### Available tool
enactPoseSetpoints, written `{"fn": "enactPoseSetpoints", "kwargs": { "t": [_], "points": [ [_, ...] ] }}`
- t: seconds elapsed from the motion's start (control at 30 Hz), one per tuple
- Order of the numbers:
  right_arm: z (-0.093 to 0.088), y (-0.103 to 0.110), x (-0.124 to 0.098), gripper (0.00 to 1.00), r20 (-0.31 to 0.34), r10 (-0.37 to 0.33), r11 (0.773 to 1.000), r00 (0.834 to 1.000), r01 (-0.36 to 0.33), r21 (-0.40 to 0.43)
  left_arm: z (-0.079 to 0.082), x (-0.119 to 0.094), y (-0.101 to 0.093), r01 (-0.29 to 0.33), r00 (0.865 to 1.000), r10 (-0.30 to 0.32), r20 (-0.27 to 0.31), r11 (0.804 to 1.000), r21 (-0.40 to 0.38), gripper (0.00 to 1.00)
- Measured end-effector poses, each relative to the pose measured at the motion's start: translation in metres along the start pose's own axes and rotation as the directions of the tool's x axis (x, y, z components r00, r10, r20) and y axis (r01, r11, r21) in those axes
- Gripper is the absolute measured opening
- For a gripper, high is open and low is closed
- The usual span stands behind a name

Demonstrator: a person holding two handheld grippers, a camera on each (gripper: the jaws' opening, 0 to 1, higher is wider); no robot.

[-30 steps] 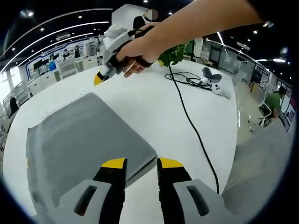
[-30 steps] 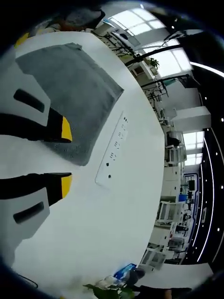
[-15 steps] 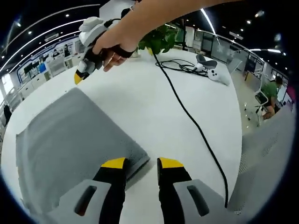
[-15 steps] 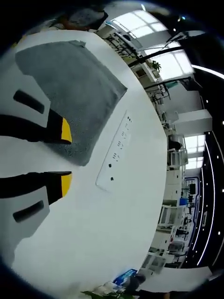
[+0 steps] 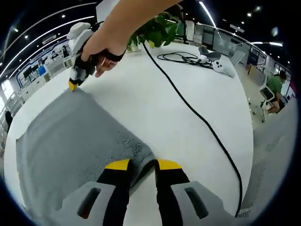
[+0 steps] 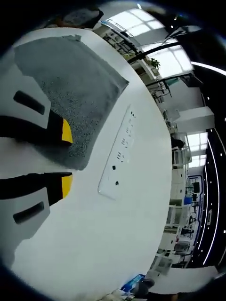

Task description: Fold the towel on the table until its edges align and the towel forms a compact rectangular stack.

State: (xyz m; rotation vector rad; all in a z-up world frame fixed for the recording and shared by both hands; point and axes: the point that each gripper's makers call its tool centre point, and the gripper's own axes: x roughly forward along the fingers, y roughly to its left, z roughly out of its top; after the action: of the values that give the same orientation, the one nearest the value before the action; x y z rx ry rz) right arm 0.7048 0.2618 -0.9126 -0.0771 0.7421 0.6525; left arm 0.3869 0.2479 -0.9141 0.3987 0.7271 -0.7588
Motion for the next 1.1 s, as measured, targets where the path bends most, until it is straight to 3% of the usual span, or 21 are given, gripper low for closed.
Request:
{"fn": "enactPoseSetpoints", "kwargs": {
  "t": [0.17,0.23,0.37,0.5,0.7,1.1],
  "points": [
    [-0.002,0.000,0.003,0.13,-0.006,-0.002,1.000,1.000,0.002,0.020,-0.001,0.000,0.004,-0.013,1.000,0.013,-0.015,1.000,-0.006,0.12],
    [-0.003,0.000,0.005,0.11,-0.009,-0.002,1.000,1.000,0.002,0.017,-0.002,-0.001,0.006,-0.015,1.000,0.014,-0.015,0.998,-0.059,0.08],
    [-0.006,0.006,0.004,0.04,-0.025,0.012,0.999,1.000,-0.013,-0.041,-0.002,-0.002,0.004,0.004,1.000,-0.006,-0.019,0.994,-0.108,0.06],
    [-0.013,0.004,-0.003,0.03,-0.029,0.017,1.000,0.999,-0.017,-0.007,-0.004,-0.001,-0.002,0.030,0.999,-0.033,-0.028,0.992,-0.125,0.05],
    [-0.023,0.005,-0.013,0.02,-0.055,0.021,0.999,0.998,-0.020,0.025,-0.005,0.001,-0.015,0.060,0.997,-0.068,-0.030,0.974,-0.217,0.04],
    [-0.047,0.011,-0.040,0.01,-0.096,0.034,0.998,0.995,-0.029,0.051,-0.007,-0.008,-0.050,0.101,0.993,-0.112,-0.036,0.969,-0.225,0.04]
  ]
}}
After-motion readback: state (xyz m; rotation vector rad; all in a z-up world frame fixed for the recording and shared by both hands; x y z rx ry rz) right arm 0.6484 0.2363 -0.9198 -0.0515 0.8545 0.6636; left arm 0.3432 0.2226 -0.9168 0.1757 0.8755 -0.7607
